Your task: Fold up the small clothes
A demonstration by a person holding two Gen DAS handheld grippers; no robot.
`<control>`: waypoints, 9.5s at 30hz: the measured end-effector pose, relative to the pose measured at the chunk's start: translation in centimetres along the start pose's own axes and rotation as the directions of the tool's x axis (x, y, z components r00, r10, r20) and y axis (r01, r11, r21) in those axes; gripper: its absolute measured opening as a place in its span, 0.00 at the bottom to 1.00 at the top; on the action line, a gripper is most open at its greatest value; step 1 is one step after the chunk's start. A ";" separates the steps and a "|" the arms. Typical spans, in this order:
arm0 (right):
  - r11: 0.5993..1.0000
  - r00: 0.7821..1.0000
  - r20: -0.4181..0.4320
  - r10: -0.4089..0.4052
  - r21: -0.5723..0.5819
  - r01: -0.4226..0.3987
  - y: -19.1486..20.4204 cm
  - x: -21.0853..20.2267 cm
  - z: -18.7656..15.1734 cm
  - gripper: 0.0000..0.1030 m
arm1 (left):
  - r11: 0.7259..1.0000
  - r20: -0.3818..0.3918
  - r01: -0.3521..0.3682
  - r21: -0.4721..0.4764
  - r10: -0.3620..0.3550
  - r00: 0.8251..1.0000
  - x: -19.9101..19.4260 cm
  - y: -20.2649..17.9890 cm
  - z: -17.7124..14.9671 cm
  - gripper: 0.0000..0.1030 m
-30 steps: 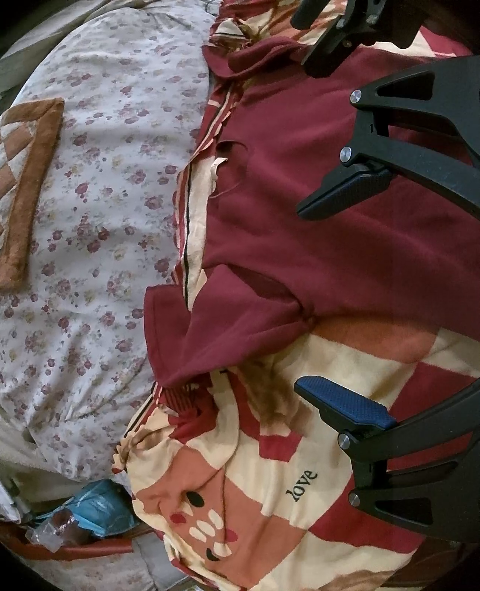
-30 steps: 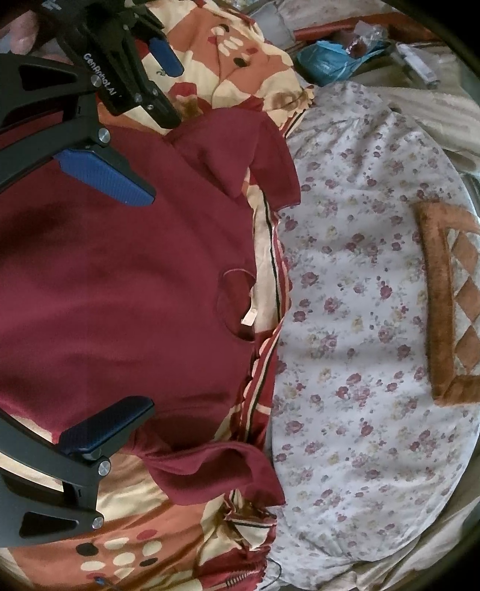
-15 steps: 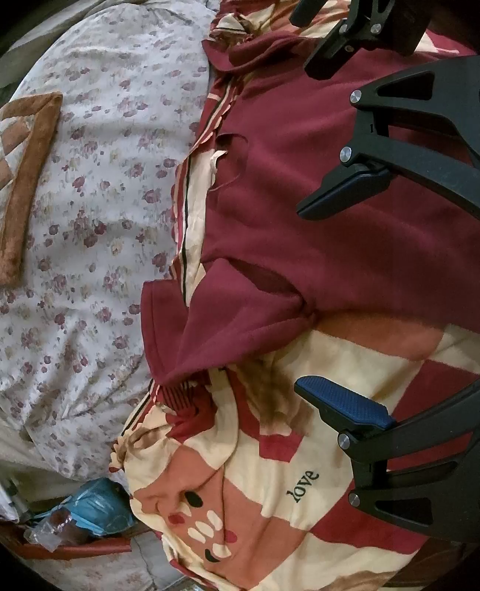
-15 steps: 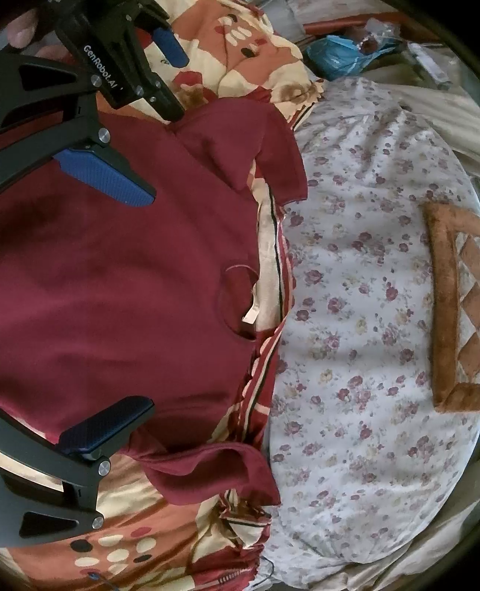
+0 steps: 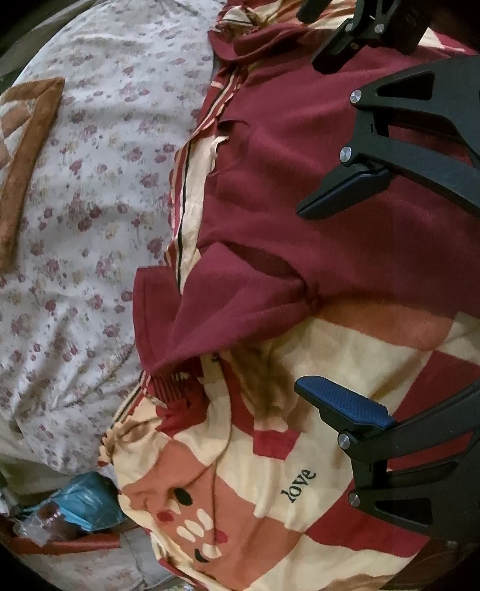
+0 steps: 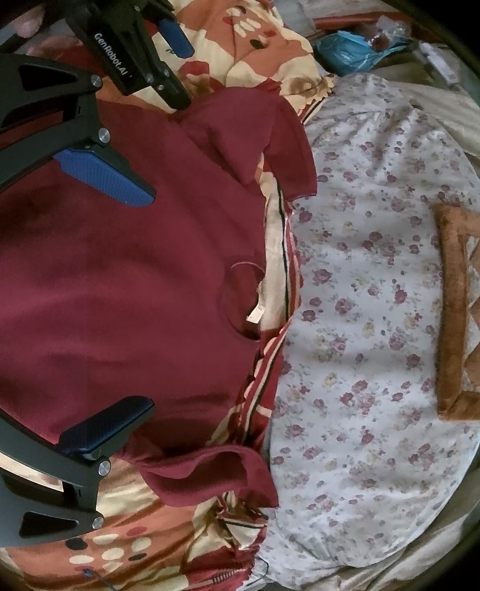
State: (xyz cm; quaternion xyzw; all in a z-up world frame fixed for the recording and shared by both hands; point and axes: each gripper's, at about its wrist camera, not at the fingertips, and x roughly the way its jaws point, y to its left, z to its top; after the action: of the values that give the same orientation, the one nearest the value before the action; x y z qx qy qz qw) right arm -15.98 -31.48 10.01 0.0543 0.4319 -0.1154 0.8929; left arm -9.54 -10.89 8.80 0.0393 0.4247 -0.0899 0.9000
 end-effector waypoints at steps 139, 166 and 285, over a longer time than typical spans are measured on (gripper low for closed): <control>0.774 0.764 -0.346 0.545 -0.144 -0.617 12.9 16.8 10.9 0.45 | 0.993 -0.248 0.110 0.051 -0.094 0.964 10.0 4.8 1.9 0.85; 0.950 0.947 -0.102 0.306 -0.024 -0.310 -7.4 5.4 8.2 0.45 | 0.991 -0.136 0.098 -0.087 -0.110 0.985 9.3 6.2 3.9 0.85; 0.875 0.989 -0.150 0.004 0.480 0.069 -24.8 20.7 8.9 0.37 | 0.988 -0.136 0.146 0.055 -0.137 0.981 9.4 -0.2 2.0 0.85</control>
State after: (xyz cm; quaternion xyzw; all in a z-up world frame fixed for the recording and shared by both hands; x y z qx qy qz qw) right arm -3.11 -60.51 -0.62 0.2768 0.4547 -0.2303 0.8146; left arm -2.17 -12.59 2.83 0.0437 0.4818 -0.1644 0.8596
